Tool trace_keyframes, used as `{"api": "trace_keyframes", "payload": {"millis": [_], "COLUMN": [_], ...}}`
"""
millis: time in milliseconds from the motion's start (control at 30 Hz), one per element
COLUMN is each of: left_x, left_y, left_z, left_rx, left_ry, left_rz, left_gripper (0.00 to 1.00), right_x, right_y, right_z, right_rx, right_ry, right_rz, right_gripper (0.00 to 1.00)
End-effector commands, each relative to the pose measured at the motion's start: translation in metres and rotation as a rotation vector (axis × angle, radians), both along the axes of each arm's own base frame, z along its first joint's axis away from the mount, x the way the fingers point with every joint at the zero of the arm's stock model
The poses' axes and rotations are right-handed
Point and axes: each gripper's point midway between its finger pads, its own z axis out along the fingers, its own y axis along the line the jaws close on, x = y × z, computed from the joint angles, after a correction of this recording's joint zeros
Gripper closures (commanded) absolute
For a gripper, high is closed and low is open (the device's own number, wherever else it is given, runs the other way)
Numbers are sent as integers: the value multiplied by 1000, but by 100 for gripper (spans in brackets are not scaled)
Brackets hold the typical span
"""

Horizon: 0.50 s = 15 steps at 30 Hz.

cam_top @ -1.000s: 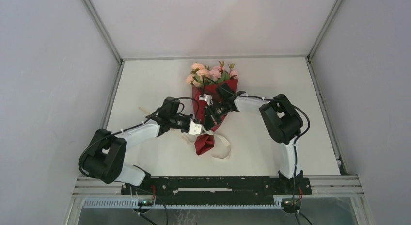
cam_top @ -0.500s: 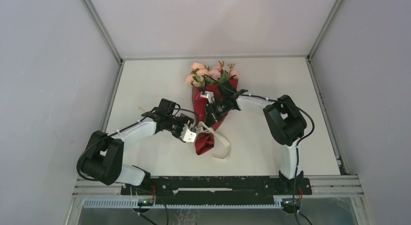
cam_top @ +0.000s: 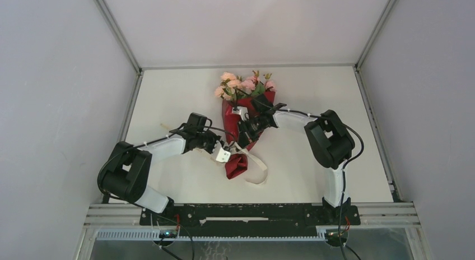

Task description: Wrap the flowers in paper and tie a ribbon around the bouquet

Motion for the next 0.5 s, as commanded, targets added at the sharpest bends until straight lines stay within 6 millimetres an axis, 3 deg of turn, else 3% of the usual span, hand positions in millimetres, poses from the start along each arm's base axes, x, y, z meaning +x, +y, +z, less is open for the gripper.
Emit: {"api": "trace_keyframes", "payload": {"millis": [0, 267, 467], "left_x": [2, 0, -1], "left_y": [-5, 5, 2], "left_z": [8, 6, 8], "left_rx": [-35, -6, -24], "left_ry": [-25, -29, -34], "left_rz": [2, 33, 25], "left_gripper": [100, 100, 100], "right_x": [12, 21, 25], "right_y": [-5, -29, -33], "right_z": [27, 31, 25], "right_rx": [-1, -56, -99], "right_ry": [-112, -155, -161], "right_rz": [-17, -109, -147], "right_gripper": [100, 96, 97]}}
